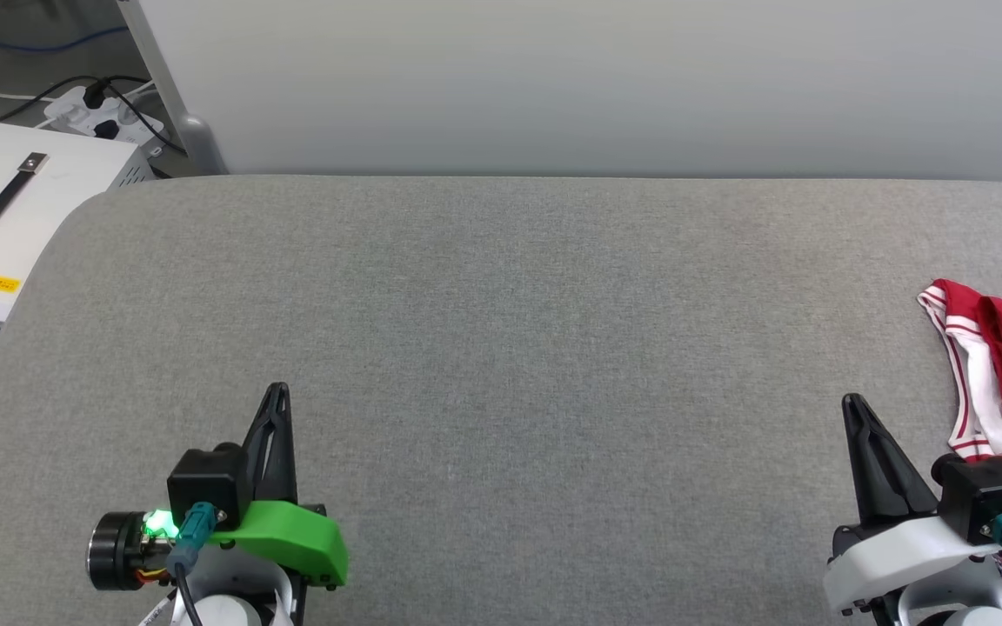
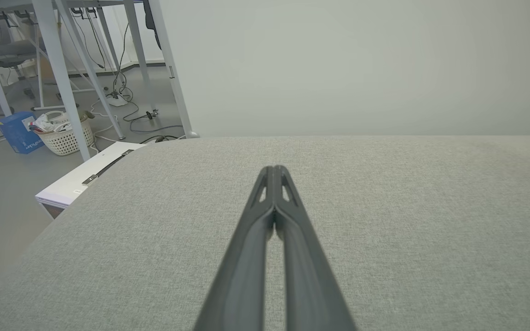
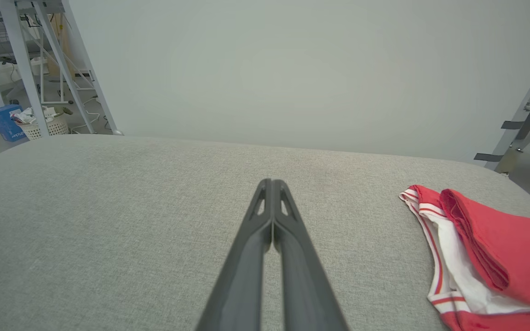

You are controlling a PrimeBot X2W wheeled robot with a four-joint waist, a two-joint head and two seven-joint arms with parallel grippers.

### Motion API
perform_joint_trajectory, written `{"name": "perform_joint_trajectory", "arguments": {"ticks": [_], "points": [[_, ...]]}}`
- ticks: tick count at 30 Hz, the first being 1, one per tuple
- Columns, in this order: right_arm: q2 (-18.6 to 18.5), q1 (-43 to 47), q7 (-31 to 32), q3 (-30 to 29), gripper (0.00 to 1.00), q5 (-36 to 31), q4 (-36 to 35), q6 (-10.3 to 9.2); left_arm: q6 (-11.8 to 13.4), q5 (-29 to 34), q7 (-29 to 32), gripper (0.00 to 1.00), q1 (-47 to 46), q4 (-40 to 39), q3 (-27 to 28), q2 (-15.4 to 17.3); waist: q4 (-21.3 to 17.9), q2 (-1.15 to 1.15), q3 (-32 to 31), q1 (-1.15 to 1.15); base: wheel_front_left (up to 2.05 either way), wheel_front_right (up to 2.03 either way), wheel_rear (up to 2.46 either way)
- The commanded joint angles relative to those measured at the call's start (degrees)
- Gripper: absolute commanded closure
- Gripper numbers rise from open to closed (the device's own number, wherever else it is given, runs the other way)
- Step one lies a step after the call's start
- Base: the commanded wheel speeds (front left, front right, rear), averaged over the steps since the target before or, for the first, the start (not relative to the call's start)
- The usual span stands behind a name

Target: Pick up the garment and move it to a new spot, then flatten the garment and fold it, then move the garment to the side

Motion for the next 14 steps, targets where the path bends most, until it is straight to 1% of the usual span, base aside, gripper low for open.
{"name": "perform_joint_trajectory", "arguments": {"ticks": [1,14], "points": [[0.2,-1.2,0.4,0.2,1.00,-0.6,0.3,-0.03,0.3,0.6,0.3,1.00,0.7,-0.3,0.3,-0.3,0.0,0.00,-0.1,0.00,0.00,0.00,0.00],[0.4,-1.6,1.9,0.4,1.00,-1.7,0.6,-0.03,0.4,1.1,1.8,1.00,0.9,-1.0,0.5,-0.4,-0.4,0.00,-0.5,0.00,0.00,0.00,0.00]]}}
